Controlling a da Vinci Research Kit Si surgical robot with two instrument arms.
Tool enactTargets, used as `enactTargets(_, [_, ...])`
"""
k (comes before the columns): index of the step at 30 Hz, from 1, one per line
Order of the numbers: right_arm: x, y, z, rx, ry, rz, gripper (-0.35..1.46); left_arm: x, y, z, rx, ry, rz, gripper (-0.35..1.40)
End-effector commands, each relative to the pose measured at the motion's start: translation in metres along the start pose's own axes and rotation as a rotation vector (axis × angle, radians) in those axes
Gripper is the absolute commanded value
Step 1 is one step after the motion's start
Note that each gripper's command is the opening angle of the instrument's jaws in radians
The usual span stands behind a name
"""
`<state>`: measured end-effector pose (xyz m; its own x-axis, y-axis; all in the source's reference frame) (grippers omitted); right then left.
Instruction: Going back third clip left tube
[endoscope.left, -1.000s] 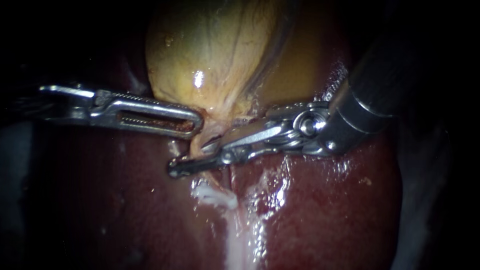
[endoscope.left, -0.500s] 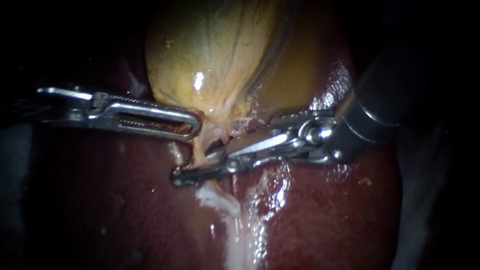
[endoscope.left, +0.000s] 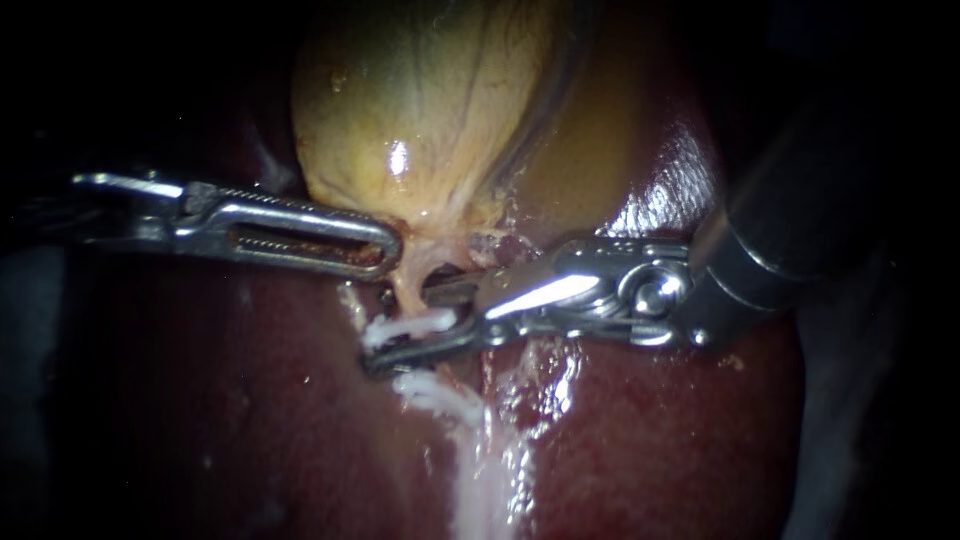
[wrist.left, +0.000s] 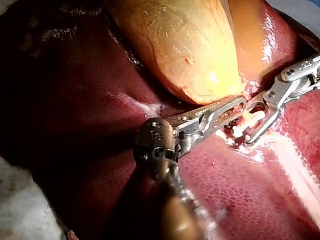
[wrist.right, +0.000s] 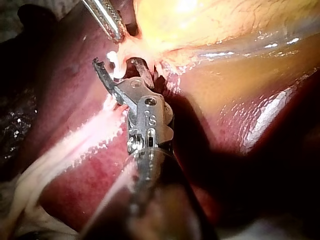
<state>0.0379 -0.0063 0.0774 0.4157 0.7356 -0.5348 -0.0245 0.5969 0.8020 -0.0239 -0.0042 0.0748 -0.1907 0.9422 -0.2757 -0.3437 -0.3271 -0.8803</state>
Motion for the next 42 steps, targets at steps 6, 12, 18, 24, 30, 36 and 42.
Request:
enactTargets(6, [-0.0004, -0.0001, -0.0009, 0.005, -0.003, -0.014, 0.49, 0.0, 0.0, -0.0001, -0.001, 0.0, 0.0, -0.35])
enactTargets(12, [-0.001, -0.0005, -0.0035, -0.009, 0.003, -0.032, 0.49, -0.0001, -0.0001, -0.0002, -0.001, -0.001, 0.0, -0.35])
enactTargets(18, [-0.001, -0.0013, -0.0071, -0.021, 0.009, -0.074, 0.49, -0.0001, -0.0001, -0.0002, -0.001, -0.001, 0.0, -0.35])
enactTargets(24, [-0.0007, -0.0027, -0.0118, -0.033, 0.013, -0.159, 0.49, -0.0001, -0.0001, -0.0003, -0.001, -0.001, 0.001, -0.35])
enactTargets(30, [0.0, -0.0034, -0.0154, -0.046, 0.014, -0.238, 0.49, -0.0001, -0.0001, -0.0003, -0.001, -0.001, 0.001, -0.35])
enactTargets(36, [0.0, -0.0035, -0.0167, -0.042, 0.012, -0.259, 0.49, -0.0001, -0.0003, 0.0001, 0.0, 0.0, 0.001, -0.35])
enactTargets(42, [0.0, -0.0037, -0.0167, -0.041, 0.012, -0.26, 0.49, -0.0005, -0.0008, 0.0013, 0.008, 0.006, 0.004, -0.35])
